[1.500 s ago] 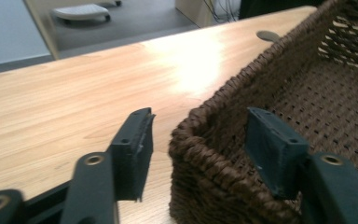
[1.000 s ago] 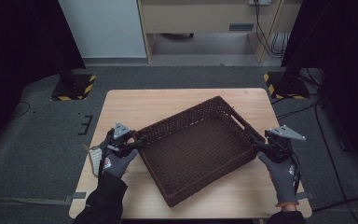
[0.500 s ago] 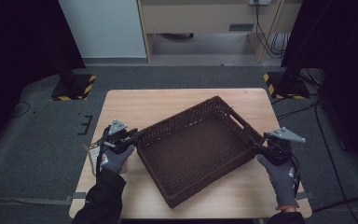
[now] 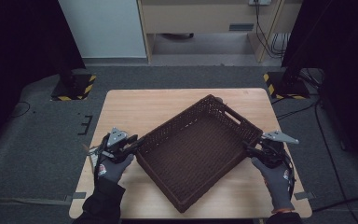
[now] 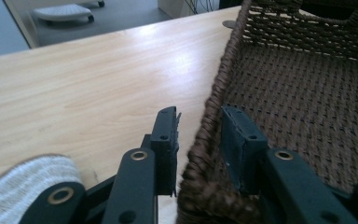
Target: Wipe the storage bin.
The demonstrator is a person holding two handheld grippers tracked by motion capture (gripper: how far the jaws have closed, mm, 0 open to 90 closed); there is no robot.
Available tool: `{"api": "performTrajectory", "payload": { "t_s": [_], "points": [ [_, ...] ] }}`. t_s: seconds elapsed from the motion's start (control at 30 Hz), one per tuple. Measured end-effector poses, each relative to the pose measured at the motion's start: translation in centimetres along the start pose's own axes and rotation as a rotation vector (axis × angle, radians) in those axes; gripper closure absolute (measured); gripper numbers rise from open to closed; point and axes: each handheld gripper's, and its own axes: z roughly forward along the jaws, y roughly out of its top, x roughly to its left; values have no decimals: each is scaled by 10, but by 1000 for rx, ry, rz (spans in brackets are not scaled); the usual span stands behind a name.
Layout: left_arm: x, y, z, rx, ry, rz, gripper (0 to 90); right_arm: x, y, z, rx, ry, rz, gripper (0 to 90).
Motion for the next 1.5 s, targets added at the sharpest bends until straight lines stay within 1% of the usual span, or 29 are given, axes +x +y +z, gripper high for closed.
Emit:
{"api": "performTrajectory", "payload": {
  "t_s": [0.03, 0.13, 0.23, 0.33, 0.4, 0.5, 0.57, 0.67, 0.73, 0.83, 0.87, 0.9, 0.97, 1.0, 1.07, 1.17, 1.23, 1.33, 1.37, 1.43, 1.5],
  "points": [
    [1, 0, 0, 0, -6, -14, 654, 1, -1, 2, 7, 5, 3, 388],
    [4, -1, 0, 3, -29, -36, 659, 2, -2, 6, 9, -10, 5, 383],
    [3, -1, 1, 16, -41, -29, 671, 2, -1, 7, 9, -17, 3, 387],
    [-1, -1, 2, 31, -59, -15, 717, 1, 0, 12, 0, -32, -4, 394],
    [-3, -2, 2, 37, -63, -11, 745, 1, 1, 16, -3, -42, -13, 391],
    [-5, -6, -1, 32, -65, -21, 759, 0, 3, 19, -9, -42, -12, 380],
    [-7, -8, -3, 29, -68, -30, 765, 0, 3, 16, -13, -34, -8, 371],
    [-15, -11, -8, 20, -51, -31, 773, 4, 2, 10, -18, -21, -13, 362],
    [-22, -14, -11, 10, -50, -35, 772, 7, 0, 8, -18, -11, -8, 357],
    [-28, -17, -14, 5, -59, -37, 769, 12, -1, 9, -9, 16, -8, 356],
    [-29, -17, -15, 7, -65, -38, 767, 14, -2, 10, -5, 25, -2, 357],
    [-29, -16, -16, 10, -72, -36, 764, 15, -2, 12, 1, 26, -6, 362],
    [-29, -15, -16, 3, -73, -41, 745, 17, -3, 16, 8, 33, -17, 382],
    [-28, -13, -17, -4, -72, -43, 738, 19, -3, 17, 10, 30, -17, 383],
    [-26, -11, -18, -17, -69, -49, 718, 20, -1, 20, 10, 7, -38, 393],
    [-25, -12, -19, -20, -83, -53, 702, 19, 1, 25, 4, -1, -39, 408],
    [-29, -13, -18, -12, -95, -42, 713, 17, 2, 30, -6, -8, -45, 417],
    [-35, -13, -17, -3, -101, -21, 748, 15, 5, 36, -13, -15, -53, 426],
    [-37, -14, -17, 3, -99, -15, 761, 15, 6, 37, -15, -18, -53, 424],
    [-40, -16, -18, 10, -81, -3, 768, 14, 6, 38, -13, -11, -48, 401],
    [-41, -18, -19, 10, -77, -9, 770, 15, 6, 34, -18, -1, -48, 390]
  ]
}}
